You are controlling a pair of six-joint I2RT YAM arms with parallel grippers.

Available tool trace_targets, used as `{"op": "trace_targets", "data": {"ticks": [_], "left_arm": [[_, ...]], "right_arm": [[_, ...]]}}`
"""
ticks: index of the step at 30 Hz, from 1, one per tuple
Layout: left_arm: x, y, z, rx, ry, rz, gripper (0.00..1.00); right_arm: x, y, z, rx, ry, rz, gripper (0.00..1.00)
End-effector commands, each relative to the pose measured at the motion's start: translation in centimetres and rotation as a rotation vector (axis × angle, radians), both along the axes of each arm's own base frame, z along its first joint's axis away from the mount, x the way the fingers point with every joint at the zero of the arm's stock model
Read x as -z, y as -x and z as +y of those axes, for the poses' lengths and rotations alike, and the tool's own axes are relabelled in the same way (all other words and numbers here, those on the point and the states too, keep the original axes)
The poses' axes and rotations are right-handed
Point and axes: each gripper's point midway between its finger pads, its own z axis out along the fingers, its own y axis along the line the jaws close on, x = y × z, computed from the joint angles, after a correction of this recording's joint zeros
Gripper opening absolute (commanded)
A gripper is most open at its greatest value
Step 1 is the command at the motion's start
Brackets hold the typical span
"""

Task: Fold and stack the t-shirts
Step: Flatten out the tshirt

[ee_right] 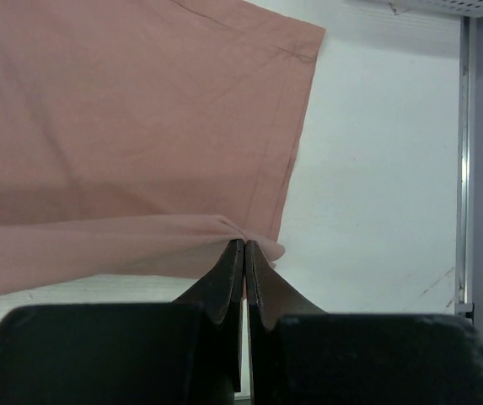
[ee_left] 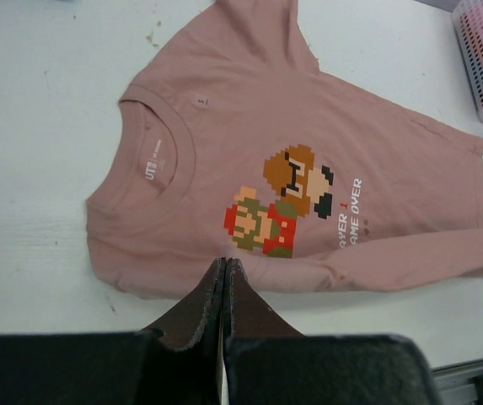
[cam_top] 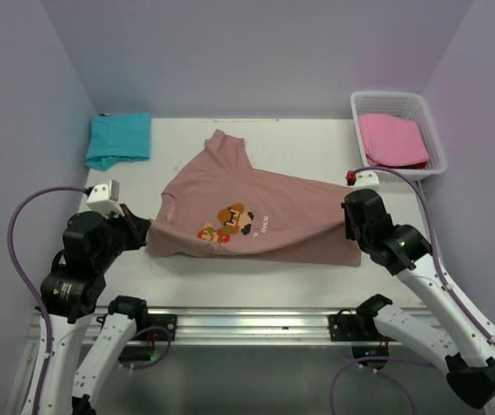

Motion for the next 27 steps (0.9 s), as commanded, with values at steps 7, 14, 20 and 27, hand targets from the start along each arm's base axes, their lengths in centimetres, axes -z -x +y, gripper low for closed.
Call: {"op": "trace_targets", "data": {"ticks": [7, 14, 20, 27], "left_arm": [[-5.5, -0.5, -0.1, 0.017, 0.001, -0.147, 0.00], [-11.1, -11.8, 0.0, -0.017, -0.153, -0.323, 0.00], [-12.1, -27.7, -3.3, 0.067, -0.231, -0.267, 0.00], [-23.6, -34.0, -2.9, 0.039, -0.157, -0.507, 0.00]], "right_arm": [[-6.3, -1.1, 0.8, -0.022, -0.039, -0.088, 0.00], [-16.8, -10.1, 1.0, 0.053, 0.093, -0.447, 0.00], [-20.3, -21.6, 3.2, 0.114, 0.015, -0.451, 0.00], [-27.6, -27.4, 4.6, 0.083, 0.022, -0.658, 0.00]]}}
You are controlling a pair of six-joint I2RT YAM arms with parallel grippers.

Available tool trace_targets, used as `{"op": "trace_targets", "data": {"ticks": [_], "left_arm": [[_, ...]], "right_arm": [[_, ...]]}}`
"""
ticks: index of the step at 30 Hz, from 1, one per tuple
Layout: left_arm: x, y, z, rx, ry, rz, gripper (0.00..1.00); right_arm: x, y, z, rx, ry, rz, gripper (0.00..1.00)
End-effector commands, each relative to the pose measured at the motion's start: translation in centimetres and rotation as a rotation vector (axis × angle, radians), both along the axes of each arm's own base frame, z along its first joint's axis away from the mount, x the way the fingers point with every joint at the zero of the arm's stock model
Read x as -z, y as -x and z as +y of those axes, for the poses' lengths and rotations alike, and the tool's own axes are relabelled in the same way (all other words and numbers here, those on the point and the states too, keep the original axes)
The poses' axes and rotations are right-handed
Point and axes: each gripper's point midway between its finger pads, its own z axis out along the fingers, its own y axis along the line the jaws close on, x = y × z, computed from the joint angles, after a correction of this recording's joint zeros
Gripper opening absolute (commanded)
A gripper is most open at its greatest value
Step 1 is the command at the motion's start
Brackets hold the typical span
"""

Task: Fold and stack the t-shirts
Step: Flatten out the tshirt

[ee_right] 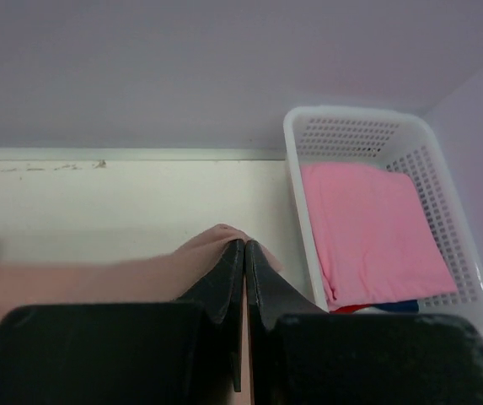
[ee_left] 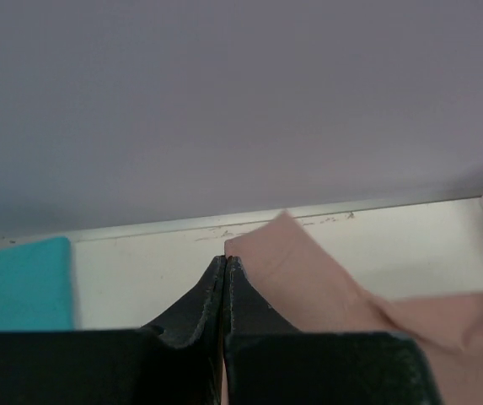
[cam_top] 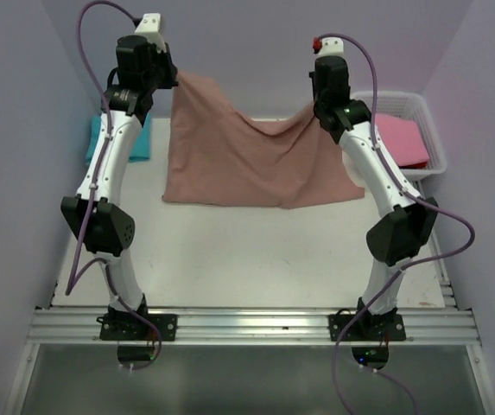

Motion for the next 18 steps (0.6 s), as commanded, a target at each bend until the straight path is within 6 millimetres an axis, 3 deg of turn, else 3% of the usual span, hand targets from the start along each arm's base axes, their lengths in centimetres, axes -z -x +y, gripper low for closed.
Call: {"op": "trace_targets", "data": {"ticks": [1, 2, 3, 4, 5, 6, 7, 8, 9, 10, 12, 13, 14, 16, 18], "left_arm": [[-11.1, 3.9, 1.7, 0.016, 0.005, -0.263, 0.00], [-14.2, 6.8, 1.8, 0.023, 0.005, -0.336, 0.00], [-13.3, 7.6, 1.9, 0.027, -0.003, -0.319, 0.00], [-16.4, 11.4, 2.4, 0.029, -0.010, -0.394, 0.00], [-14.7, 12.2, 2.4, 0.029, -0.016, -0.381, 0.00], [-15.4, 14.2, 2.5, 0.031, -0.017, -0.414, 0.00], [-16.0, 16.3, 2.5, 0.044, -0.020, -0.449, 0.00], [-19.5, 21.8, 3.1, 0.050, -0.011, -0.567, 0.00], [-18.4, 23.3, 3.1, 0.062, -0.017, -0.561, 0.00], [-20.8, 28.6, 3.7, 0.064, -0.013, -0.661, 0.00], [-22.0, 33.2, 4.3, 0.062, -0.007, -0.730, 0.00], [-23.5, 37.0, 4.9, 0.058, -0.001, -0.799, 0.00], [-23.7, 38.6, 5.2, 0.054, -0.003, -0.803, 0.00], [-25.6, 42.4, 5.9, 0.043, 0.011, -0.876, 0.00], [-26.9, 44.2, 5.9, 0.056, 0.020, -0.904, 0.00]], "right_arm": [[-14.6, 4.2, -1.2, -0.037, -0.048, -0.354, 0.00], [-15.4, 5.1, -0.9, -0.064, -0.065, -0.408, 0.00], [-16.3, 6.4, -0.5, -0.101, -0.076, -0.450, 0.00], [-16.9, 9.6, -1.0, -0.131, -0.054, -0.485, 0.00], [-18.2, 11.4, -1.0, -0.146, -0.058, -0.549, 0.00], [-18.8, 13.4, 0.1, -0.192, -0.063, -0.589, 0.00], [-19.1, 17.1, -1.0, -0.213, -0.042, -0.626, 0.00], [-19.4, 18.9, -0.9, -0.240, -0.046, -0.656, 0.00], [-19.8, 21.3, -0.4, -0.303, -0.065, -0.687, 0.00], [-19.8, 24.7, -1.4, -0.350, -0.091, -0.724, 0.00], [-20.5, 28.5, -2.0, -0.435, -0.155, -0.795, 0.00], [-20.1, 29.6, -2.4, -0.451, -0.163, -0.808, 0.00], [-21.0, 32.2, -3.8, -0.460, -0.181, -0.858, 0.00], [-22.2, 33.9, -4.8, -0.465, -0.178, -0.882, 0.00], [-22.4, 34.1, -5.2, -0.455, -0.173, -0.866, 0.00]]}}
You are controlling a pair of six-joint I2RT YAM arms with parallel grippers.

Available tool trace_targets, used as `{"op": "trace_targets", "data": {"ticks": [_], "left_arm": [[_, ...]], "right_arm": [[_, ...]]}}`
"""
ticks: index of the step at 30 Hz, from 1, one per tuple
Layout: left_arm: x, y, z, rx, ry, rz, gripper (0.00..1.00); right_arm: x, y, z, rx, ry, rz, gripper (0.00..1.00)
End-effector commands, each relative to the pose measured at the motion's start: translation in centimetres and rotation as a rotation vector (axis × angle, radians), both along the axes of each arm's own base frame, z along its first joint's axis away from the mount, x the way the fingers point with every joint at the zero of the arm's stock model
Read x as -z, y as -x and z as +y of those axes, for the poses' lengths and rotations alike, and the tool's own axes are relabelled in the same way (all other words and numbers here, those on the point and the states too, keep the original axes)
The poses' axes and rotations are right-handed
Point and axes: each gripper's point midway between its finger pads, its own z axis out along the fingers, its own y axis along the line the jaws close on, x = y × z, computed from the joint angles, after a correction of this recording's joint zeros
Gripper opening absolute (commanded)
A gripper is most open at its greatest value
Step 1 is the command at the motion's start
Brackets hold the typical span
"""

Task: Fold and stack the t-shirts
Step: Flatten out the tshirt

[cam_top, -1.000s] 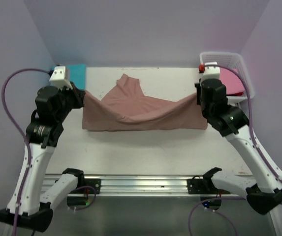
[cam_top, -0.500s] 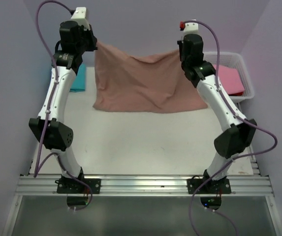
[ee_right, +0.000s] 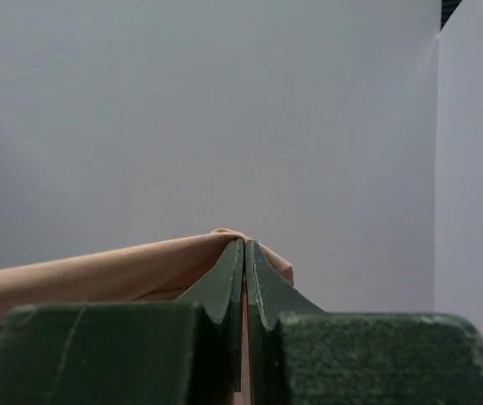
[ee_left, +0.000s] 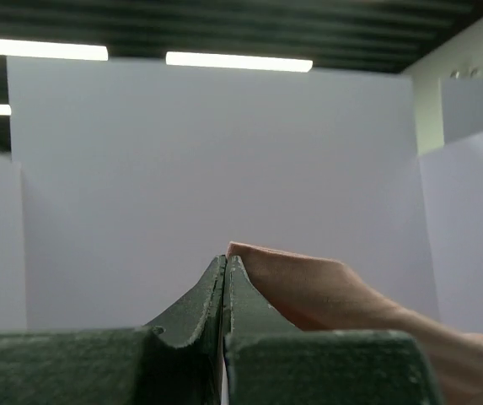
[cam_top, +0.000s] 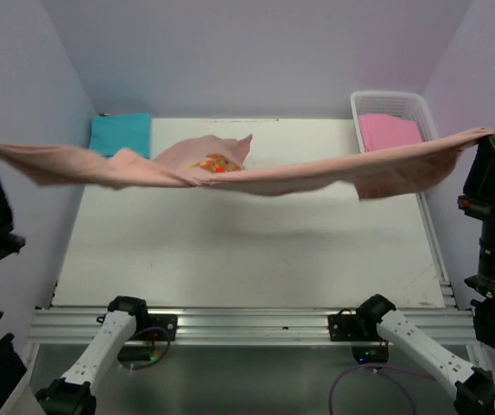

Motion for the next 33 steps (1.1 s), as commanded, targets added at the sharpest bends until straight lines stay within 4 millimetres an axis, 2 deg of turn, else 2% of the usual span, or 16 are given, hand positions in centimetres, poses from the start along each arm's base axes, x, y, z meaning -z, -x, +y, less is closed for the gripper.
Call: {"op": "trace_targets", "data": {"ticks": [1, 6, 9, 13, 15, 16, 18, 19, 21, 22, 25, 27, 30, 31, 32, 33], "left_arm": [[0.8, -3.3, -1.0, 0.020, -0.034, 0.094, 0.00], [0.2, -7.1, -0.9, -0.009, -0.022, 0.149, 0.00], [1.7, -13.2, -0.5, -0.078, -0.018, 0.249, 0.00], [7.3, -25.3, -1.1, -0.156, -0.070, 0.471, 0.00], [8.5, -28.8, -1.6, -0.159, -0.086, 0.520, 0.00], [11.8, -33.2, -2.4, -0.146, -0.107, 0.610, 0.00], [12.6, -36.6, -2.8, -0.110, -0.107, 0.637, 0.00], [16.7, -41.0, -2.6, -0.098, -0.091, 0.731, 0.00], [16.6, -43.9, -1.9, -0.087, -0.062, 0.730, 0.00], [18.2, -46.0, -1.6, -0.068, -0.029, 0.744, 0.00], [16.3, -45.8, -2.0, -0.021, -0.029, 0.690, 0.00], [13.4, -43.7, -1.9, -0.041, -0.048, 0.623, 0.00], [5.7, -34.0, -2.3, -0.079, -0.099, 0.428, 0.00], [3.8, -31.7, -2.3, -0.088, -0.095, 0.349, 0.00], [7.5, -32.2, -2.4, -0.100, -0.108, 0.412, 0.00], [5.7, -28.2, -1.6, -0.127, -0.086, 0.345, 0.00]], "right_arm": [[1.3, -3.2, 2.4, -0.009, 0.085, 0.089, 0.00], [0.6, -7.3, 2.5, 0.102, 0.055, 0.204, 0.00], [1.7, -11.7, 3.6, 0.196, 0.075, 0.310, 0.00], [4.3, -18.8, 6.1, 0.331, 0.140, 0.438, 0.00], [5.6, -21.6, 7.0, 0.347, 0.158, 0.491, 0.00], [5.1, -22.3, 7.1, 0.342, 0.156, 0.505, 0.00], [8.1, -27.3, 8.2, 0.332, 0.166, 0.583, 0.00], [6.6, -28.4, 7.9, 0.328, 0.131, 0.567, 0.00], [11.7, -34.2, 8.6, 0.350, 0.190, 0.711, 0.00], [9.3, -34.3, 8.1, 0.366, 0.166, 0.680, 0.00], [9.2, -37.0, 9.5, 0.351, 0.140, 0.581, 0.00], [5.0, -33.6, 9.1, 0.315, 0.097, 0.447, 0.00], [2.7, -28.4, 8.9, 0.301, 0.109, 0.343, 0.00], [5.1, -28.2, 9.2, 0.300, 0.146, 0.377, 0.00], [5.8, -27.4, 8.8, 0.309, 0.155, 0.387, 0.00], [7.4, -25.9, 8.0, 0.316, 0.167, 0.412, 0.00]]}}
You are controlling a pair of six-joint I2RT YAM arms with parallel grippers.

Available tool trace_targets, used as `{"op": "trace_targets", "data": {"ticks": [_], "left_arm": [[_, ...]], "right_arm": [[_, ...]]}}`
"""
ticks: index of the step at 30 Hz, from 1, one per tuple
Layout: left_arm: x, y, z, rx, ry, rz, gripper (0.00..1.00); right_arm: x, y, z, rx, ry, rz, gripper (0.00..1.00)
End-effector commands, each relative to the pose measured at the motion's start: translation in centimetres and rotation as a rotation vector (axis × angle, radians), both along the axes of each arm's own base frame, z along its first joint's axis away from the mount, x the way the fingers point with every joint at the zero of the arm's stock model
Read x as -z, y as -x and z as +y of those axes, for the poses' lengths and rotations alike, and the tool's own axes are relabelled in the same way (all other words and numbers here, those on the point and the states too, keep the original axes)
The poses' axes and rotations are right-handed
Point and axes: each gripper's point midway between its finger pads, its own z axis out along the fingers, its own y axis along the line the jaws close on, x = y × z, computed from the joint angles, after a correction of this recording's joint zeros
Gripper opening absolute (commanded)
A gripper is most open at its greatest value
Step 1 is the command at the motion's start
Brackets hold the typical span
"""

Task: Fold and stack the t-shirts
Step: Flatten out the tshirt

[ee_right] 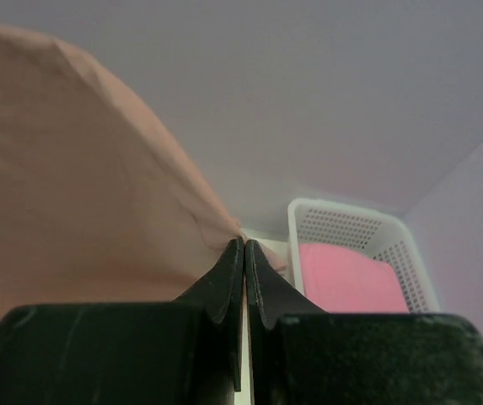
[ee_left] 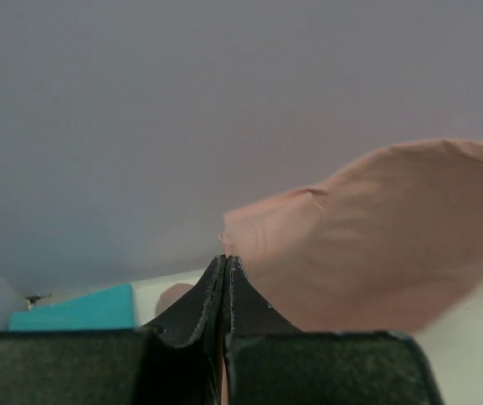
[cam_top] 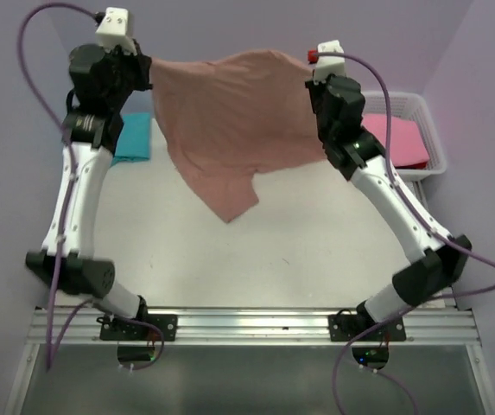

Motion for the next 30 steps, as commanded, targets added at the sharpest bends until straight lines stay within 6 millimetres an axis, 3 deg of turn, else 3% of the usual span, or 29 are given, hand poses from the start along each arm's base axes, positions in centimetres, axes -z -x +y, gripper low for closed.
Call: {"op": "trace_targets", "data": {"ticks": [1, 3, 4, 6, 7, 8, 9, 10, 11, 12, 15, 16, 20, 22, 27, 30], "left_arm": [[-12.2, 12.9, 1.0, -0.035, -0.014, -0.417, 0.00], [-10.8, 14.6, 1.9, -0.073, -0.018, -0.423, 0.00], [-7.0, 13.3, 1.7, -0.069, -0.026, -0.359, 0.00], [-3.1, 12.3, 1.6, -0.073, -0.007, -0.272, 0.00], [1.4, 11.2, 1.2, -0.058, -0.005, -0.187, 0.00], [3.8, 10.9, 0.9, -0.046, 0.007, -0.138, 0.00], [4.7, 10.3, 0.6, -0.041, 0.042, -0.144, 0.00], [8.4, 9.8, 0.4, -0.036, 0.044, -0.070, 0.00], [10.2, 9.5, 0.3, -0.038, 0.048, -0.033, 0.00], [14.0, 9.0, 0.3, -0.049, 0.057, 0.049, 0.00], [19.6, 9.2, 0.0, -0.051, 0.089, 0.192, 0.00], [22.7, 10.2, -0.1, -0.049, 0.093, 0.272, 0.00], [26.0, 13.3, -0.3, -0.067, 0.141, 0.358, 0.00], [25.9, 14.7, -0.1, -0.082, 0.149, 0.379, 0.00], [23.3, 17.9, 0.4, -0.082, 0.157, 0.349, 0.00], [21.6, 19.5, 0.7, -0.085, 0.164, 0.334, 0.00]], "right_arm": [[-8.8, 7.7, -3.5, 0.009, -0.091, -0.280, 0.00], [-5.9, 8.1, -3.9, 0.022, -0.073, -0.221, 0.00], [-2.6, 8.0, -4.0, 0.030, -0.051, -0.156, 0.00], [2.6, 7.7, -3.7, 0.033, -0.048, -0.043, 0.00], [4.9, 7.6, -3.6, 0.034, -0.037, 0.009, 0.00], [6.4, 7.5, -3.4, 0.034, -0.042, 0.036, 0.00], [8.8, 7.3, -3.3, 0.036, -0.025, 0.081, 0.00], [10.0, 7.2, -3.1, 0.034, -0.015, 0.107, 0.00], [11.6, 6.8, -2.9, 0.033, 0.002, 0.146, 0.00], [13.1, 6.7, -2.7, 0.028, 0.008, 0.176, 0.00], [17.2, 6.8, -2.6, 0.032, 0.032, 0.275, 0.00], [18.1, 7.0, -2.5, 0.024, 0.032, 0.296, 0.00], [20.5, 8.4, -3.1, 0.033, 0.031, 0.344, 0.00], [20.8, 9.4, -3.6, 0.037, 0.028, 0.365, 0.00], [19.2, 11.7, -5.3, 0.066, 0.036, 0.357, 0.00], [16.7, 13.2, -6.2, 0.083, 0.015, 0.337, 0.00]]}}
